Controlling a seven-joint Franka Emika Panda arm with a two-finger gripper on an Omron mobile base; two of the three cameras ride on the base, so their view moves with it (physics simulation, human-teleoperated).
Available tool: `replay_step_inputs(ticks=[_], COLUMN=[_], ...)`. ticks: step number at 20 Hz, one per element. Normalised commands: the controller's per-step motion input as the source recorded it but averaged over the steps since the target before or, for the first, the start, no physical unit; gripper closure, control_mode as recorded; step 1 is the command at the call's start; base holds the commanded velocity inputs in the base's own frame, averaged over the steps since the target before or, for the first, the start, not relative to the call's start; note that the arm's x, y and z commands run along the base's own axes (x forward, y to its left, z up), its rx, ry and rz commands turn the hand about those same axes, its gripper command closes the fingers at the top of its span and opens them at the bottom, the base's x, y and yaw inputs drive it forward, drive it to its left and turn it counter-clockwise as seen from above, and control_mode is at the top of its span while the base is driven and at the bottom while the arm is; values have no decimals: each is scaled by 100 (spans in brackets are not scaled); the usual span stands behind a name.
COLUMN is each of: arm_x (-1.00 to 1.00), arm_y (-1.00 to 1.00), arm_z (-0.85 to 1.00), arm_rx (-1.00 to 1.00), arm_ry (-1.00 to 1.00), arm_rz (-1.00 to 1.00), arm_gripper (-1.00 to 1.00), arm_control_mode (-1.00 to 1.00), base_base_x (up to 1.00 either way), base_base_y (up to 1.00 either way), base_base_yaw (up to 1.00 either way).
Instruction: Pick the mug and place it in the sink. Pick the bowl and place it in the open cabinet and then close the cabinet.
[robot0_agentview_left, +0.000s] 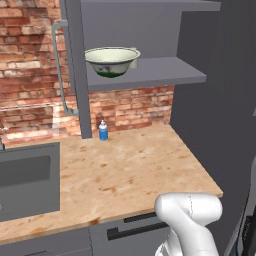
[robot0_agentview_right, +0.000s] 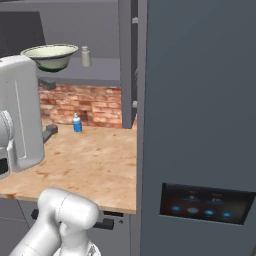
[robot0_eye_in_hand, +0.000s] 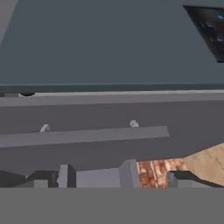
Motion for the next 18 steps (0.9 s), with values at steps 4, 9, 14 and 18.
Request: replay_step_inputs(ticks=[4,9,14,18], arm_x=[0,-1,-2,0], arm_y=[-21,-8,0,-3], arm_z=[0,0,0,0], arm_rx=[-1,0,0,0], arm_ry=[0,0,0,0], arm_rz=[-18,-15,-2,0], arm_gripper=[-100,-100,-100,-100], arm_control_mode=[-100,-100,-100,-100], base_base_x=[0,0,0,0], base_base_y=[0,0,0,0], base_base_yaw=[0,0,0,0])
